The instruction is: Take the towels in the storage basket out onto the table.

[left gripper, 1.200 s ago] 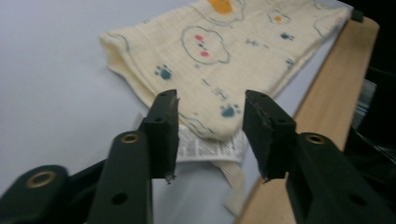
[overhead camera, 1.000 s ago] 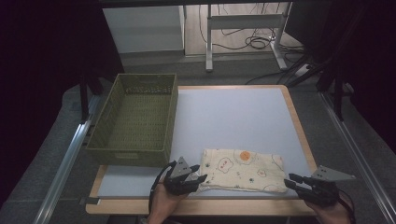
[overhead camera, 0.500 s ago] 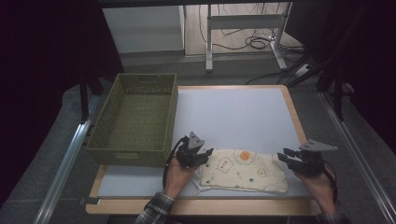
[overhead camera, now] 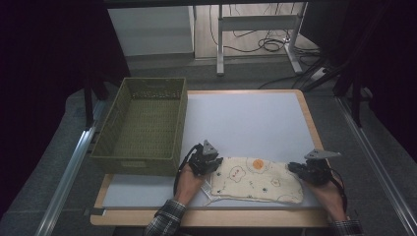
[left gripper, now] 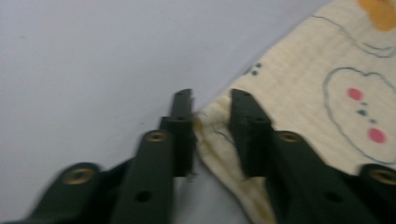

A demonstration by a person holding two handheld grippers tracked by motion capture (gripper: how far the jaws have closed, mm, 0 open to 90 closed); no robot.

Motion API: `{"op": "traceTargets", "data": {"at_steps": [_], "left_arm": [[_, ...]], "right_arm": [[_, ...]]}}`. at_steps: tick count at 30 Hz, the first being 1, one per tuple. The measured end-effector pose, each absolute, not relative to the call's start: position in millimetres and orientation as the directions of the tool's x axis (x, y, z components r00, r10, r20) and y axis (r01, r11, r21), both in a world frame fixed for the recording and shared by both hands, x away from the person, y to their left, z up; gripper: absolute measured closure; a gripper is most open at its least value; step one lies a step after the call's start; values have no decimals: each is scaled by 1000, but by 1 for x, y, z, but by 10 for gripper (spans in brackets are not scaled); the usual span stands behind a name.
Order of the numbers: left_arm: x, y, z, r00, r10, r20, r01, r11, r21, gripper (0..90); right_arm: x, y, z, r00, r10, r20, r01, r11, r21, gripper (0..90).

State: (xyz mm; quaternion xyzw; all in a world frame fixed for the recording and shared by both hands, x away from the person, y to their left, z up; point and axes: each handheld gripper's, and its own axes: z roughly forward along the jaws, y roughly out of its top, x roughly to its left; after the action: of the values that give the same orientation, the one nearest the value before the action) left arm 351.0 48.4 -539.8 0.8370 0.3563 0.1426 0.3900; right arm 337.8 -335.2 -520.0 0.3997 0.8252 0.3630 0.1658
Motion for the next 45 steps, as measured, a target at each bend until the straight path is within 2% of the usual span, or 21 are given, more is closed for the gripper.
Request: {"op": "traceTargets", "data": {"at_steps": [2, 7, 15, 19, 24, 28, 36, 42, 45], "left_arm": [[348, 48, -538, 706, 708, -5, 465, -459, 757, 842], [346, 56, -530, 691, 723, -4, 444, -420, 791, 845], [339, 59, -523, 657, 753, 25, 436, -406, 803, 839], [344, 63, -530, 638, 770, 6, 465, -391, 794, 726], [351, 68, -527, 618, 785, -49, 478, -325, 816, 608], [360, 65, -531, 613, 788, -56, 494, -327, 805, 569], [366, 59, -541, 613, 790, -17, 517, -385, 764, 475], [371, 61, -543, 610, 789, -73, 560, -364, 745, 397], [370, 60, -543, 610, 790, -58, 553, -373, 745, 396]], "right_arm": [[338, -333, -516, -624, 781, -21, 527, 440, 728, 841], [350, -335, -502, -618, 786, -15, 510, 415, 754, 842], [394, -324, -491, -610, 791, -42, 497, 423, 758, 839], [413, -319, -501, -607, 794, -41, 523, 437, 732, 784], [409, -324, -491, -587, 809, -4, 515, 378, 769, 707], [397, -325, -484, -605, 796, 2, 509, 385, 769, 640], [374, -323, -494, -641, 766, 48, 527, 393, 754, 575], [355, -315, -497, -675, 734, 83, 518, 390, 761, 510], [344, -308, -497, -690, 717, 100, 514, 388, 765, 488]]}}
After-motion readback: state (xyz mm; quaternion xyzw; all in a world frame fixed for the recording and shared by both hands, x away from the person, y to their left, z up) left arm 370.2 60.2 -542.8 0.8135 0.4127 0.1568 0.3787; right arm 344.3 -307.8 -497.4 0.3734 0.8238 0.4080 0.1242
